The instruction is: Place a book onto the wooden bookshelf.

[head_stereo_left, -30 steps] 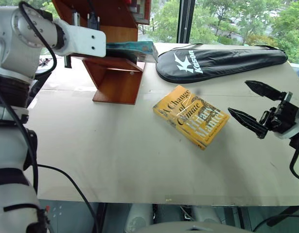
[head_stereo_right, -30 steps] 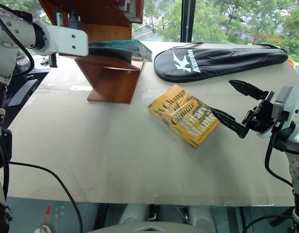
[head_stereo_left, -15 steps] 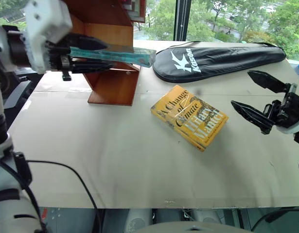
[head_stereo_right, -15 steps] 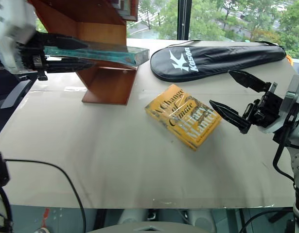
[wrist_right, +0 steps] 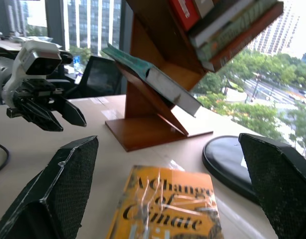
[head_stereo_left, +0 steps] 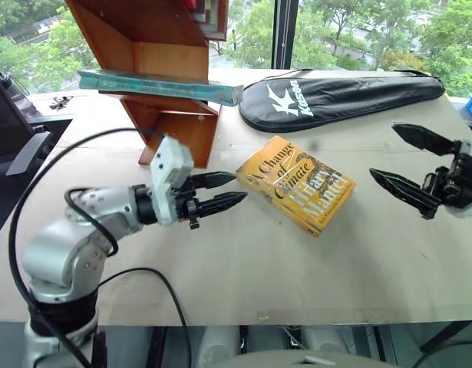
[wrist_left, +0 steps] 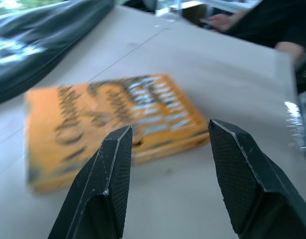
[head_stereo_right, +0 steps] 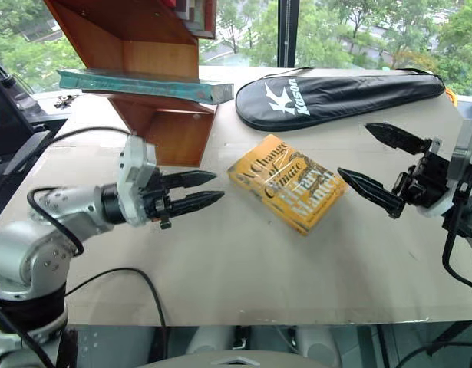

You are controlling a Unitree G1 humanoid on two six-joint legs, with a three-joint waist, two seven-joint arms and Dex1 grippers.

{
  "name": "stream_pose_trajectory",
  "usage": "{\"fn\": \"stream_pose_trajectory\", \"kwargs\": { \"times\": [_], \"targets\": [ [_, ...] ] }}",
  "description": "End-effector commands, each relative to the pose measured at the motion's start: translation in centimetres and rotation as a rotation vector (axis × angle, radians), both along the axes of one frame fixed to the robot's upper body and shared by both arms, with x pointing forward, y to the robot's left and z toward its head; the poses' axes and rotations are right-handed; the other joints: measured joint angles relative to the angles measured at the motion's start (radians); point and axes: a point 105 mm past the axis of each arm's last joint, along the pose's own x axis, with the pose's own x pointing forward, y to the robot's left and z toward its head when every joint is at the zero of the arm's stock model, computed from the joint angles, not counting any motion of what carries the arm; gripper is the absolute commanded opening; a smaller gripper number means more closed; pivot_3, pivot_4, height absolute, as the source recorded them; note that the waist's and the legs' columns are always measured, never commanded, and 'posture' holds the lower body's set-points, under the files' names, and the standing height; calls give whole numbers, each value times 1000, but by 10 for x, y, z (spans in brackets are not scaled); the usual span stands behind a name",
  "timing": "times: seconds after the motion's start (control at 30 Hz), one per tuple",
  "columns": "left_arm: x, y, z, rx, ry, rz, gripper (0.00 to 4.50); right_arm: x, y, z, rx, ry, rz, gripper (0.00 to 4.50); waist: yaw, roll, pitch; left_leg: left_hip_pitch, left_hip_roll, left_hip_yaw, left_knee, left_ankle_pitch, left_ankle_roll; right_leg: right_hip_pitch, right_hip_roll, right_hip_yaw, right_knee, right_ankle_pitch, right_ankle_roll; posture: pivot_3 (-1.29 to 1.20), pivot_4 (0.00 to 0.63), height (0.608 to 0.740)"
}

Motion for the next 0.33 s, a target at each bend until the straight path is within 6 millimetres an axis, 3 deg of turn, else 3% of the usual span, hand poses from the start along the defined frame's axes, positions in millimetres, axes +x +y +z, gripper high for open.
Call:
{"fn": "stream_pose_trajectory", "kwargs": {
  "times": [0.03, 0.13, 0.33],
  "targets": [
    [-6, 33, -16, 53, -27, 81, 2452, -15, -19, -10, -68, 44, -85, 4500, 3, 0, 0, 0, 0, 0, 0, 0, 0, 0, 0, 0, -1, 0, 0, 0, 150, 740],
    [-14, 58, -36, 73, 30, 155, 2452, -29, -42, -44, -182, 179, -182, 4500, 12, 0, 0, 0, 0, 1, -1, 0, 1, 0, -1, 0, -2, 0, 0, 0, 150, 740],
    [-22, 77, -51, 89, 61, 208, 2452, -55, -86, -91, -340, 368, -350, 4500, 22, 0, -1, 1, 0, 1, -1, -3, 5, 1, -2, -1, -3, -1, -1, 0, 150, 740]
  ]
}}
